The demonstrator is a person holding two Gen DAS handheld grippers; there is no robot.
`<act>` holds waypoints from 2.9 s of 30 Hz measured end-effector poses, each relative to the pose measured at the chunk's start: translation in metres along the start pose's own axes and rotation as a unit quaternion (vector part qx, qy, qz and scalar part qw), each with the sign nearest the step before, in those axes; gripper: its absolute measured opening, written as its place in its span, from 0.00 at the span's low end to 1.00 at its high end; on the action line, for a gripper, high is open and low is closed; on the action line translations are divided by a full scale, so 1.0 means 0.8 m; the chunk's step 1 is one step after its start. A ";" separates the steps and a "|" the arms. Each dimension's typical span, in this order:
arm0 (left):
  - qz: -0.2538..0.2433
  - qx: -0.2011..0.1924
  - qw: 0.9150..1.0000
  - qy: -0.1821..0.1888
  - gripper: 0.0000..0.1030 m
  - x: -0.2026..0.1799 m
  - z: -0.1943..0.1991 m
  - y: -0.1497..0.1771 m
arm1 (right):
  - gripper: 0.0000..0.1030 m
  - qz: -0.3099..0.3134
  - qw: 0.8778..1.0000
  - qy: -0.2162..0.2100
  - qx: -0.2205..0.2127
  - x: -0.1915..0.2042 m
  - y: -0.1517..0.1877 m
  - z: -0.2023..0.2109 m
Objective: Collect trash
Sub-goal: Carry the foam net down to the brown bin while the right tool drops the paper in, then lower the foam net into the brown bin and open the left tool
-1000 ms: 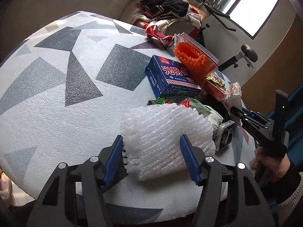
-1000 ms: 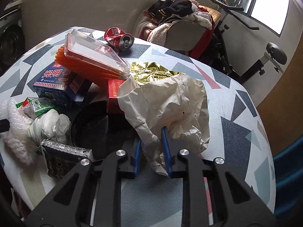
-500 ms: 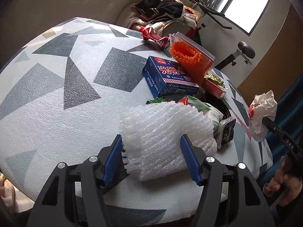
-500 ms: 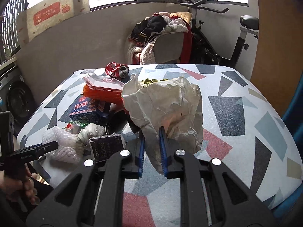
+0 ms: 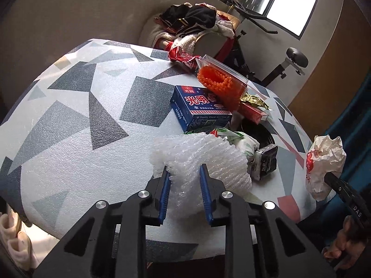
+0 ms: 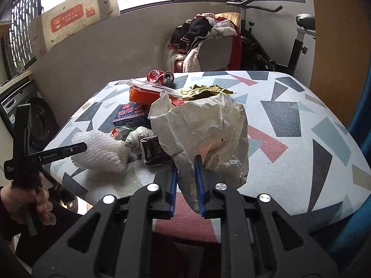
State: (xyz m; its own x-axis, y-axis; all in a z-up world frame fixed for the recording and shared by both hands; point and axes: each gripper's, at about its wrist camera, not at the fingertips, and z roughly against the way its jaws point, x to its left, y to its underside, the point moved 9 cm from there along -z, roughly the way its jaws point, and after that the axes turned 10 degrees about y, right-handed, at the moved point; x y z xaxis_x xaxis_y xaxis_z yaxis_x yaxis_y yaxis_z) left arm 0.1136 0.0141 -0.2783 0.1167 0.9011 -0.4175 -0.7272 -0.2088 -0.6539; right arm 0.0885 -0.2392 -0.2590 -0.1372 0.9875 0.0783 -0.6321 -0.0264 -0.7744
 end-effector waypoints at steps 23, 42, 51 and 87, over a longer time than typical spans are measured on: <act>-0.026 0.002 1.000 -0.008 0.23 -0.001 0.124 0.116 | 0.18 0.025 0.965 -0.194 0.175 0.170 0.179 0.029; -0.048 0.067 0.996 0.015 0.23 -0.015 0.081 0.148 | 0.72 -0.035 0.986 -0.082 0.143 0.112 0.171 0.007; -0.099 0.098 0.990 0.014 0.23 -0.039 0.063 0.165 | 0.94 0.003 0.999 -0.010 0.040 0.088 0.126 0.022; -0.077 0.050 0.995 -0.045 0.94 -0.023 0.074 0.148 | 0.94 -0.014 1.000 0.011 0.022 0.072 0.117 0.028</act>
State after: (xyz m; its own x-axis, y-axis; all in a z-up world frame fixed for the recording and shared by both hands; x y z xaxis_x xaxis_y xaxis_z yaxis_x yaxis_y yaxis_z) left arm -0.0148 -0.0044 -0.3107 0.1754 0.9505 -0.2564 -0.7700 -0.0299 -0.6374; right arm 0.0045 -0.1885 -0.3133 -0.1024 0.9911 0.0852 -0.6681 -0.0051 -0.7441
